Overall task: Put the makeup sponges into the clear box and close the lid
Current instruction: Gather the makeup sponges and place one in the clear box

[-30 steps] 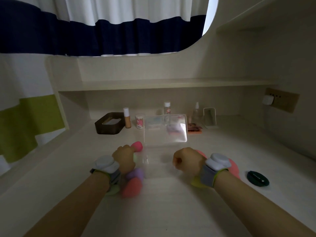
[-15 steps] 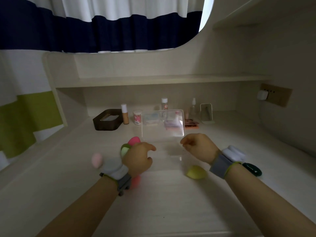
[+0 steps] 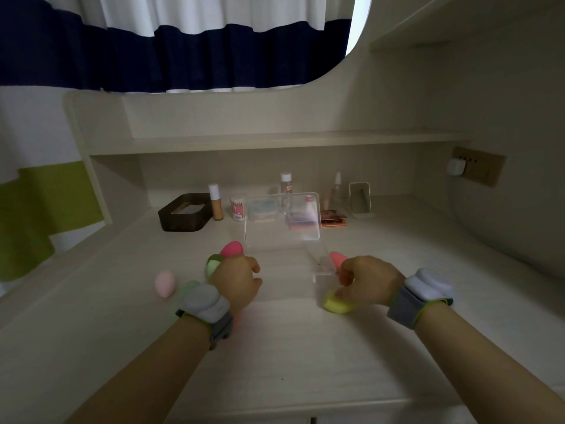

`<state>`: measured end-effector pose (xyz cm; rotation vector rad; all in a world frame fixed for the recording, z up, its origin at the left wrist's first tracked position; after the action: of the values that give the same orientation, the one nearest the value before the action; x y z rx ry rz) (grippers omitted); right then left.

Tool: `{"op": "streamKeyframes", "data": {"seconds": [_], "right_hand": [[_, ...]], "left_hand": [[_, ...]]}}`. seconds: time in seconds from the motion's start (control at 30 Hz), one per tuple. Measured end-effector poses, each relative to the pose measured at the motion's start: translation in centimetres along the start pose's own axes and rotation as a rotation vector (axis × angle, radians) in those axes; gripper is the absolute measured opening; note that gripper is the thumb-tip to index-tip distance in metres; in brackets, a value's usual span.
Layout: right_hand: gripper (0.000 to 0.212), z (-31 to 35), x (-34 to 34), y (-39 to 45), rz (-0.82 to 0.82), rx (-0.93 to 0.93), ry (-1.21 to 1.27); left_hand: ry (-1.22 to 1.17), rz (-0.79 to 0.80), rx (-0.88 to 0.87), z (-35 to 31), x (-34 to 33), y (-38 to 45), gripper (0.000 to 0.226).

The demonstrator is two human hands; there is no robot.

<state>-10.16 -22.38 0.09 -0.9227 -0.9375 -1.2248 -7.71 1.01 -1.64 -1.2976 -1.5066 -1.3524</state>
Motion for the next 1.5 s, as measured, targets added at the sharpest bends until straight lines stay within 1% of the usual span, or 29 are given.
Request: {"op": "streamKeyframes", "data": {"seconds": [0.17,0.23,0.33,0.5,0.57,0.63,0.7,0.77,0.87,0.9,0.97,1.03,1.17,1.23,1.4,1.5], "right_hand": [[0.043,-0.1,-0.9,-0.1,0.045,0.025,-0.071],[0.049,-0.1,-1.2,-0.1,0.036,0.026,-0.08],[0.05,0.0,-1.1,-0.1,0.048,0.035,-0.07],[0.04,0.5,0.1,-0.1,0.028,0.09,0.055],[0.033,1.0,0.7,-0.1,0.011,0.119,0.162],[0.022,1.6,1.2,0.2,0.012,0.15,0.312],[0.017,2.3,1.6,0.7,-0.014,0.193,0.381],[0.02,3.0,1.7,1.5,-0.058,0.223,0.415],[0.029,4.0,1.7,2.7,-0.12,0.226,0.445],[0.031,4.2,1.7,3.2,-0.149,0.215,0.443],[0.033,4.4,1.4,4.4,-0.209,0.166,0.456],[0.032,4.2,1.2,5.4,-0.248,0.114,0.48],[0.018,3.8,0.7,7.0,-0.262,0.061,0.389],[0.017,3.9,0.5,7.6,-0.238,0.062,0.337],[0.024,4.2,0.5,8.4,-0.163,0.036,0.217],[0.036,4.2,0.9,8.4,-0.102,0.027,0.129]], "left_hand": [[0.0,0.0,0.009,0.6,0.0,0.1,0.029],[0.01,0.019,-0.006,1.0,0.2,0.2,0.027],[-0.022,0.044,-0.04,1.5,0.4,0.4,0.025],[-0.062,0.008,-0.11,1.8,0.4,0.3,0.02],[-0.077,0.003,-0.112,2.0,0.4,0.3,0.019],[-0.109,0.008,-0.117,2.1,0.5,0.4,0.019],[-0.133,0.028,-0.124,2.2,0.7,0.5,0.018],[-0.143,0.054,-0.126,2.2,0.9,0.5,0.019],[-0.156,0.097,-0.109,2.3,0.8,0.6,0.035],[-0.148,0.104,-0.108,2.4,0.6,0.6,0.035],[-0.125,0.094,-0.118,2.7,0.2,1.0,0.023],[-0.115,0.09,-0.128,2.7,0.0,1.2,0.02],[-0.087,0.099,-0.134,2.6,0.0,1.4,0.022],[-0.092,0.111,-0.128,2.5,0.1,1.5,0.023],[-0.093,0.114,-0.129,2.5,0.1,1.5,0.022],[-0.091,0.1,-0.134,2.3,0.1,1.5,0.022]]}}
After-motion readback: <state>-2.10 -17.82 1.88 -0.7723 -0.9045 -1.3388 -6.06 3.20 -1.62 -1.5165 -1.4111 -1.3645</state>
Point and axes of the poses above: each hand's wrist, its own y-axis towards the middle knuckle, its own x-axis out of the back of the hand, z = x × y, the point moved 1 cm from there along y, towards the middle knuckle, and after that the axes turned 4 degrees about y, right-handed, at the moved point
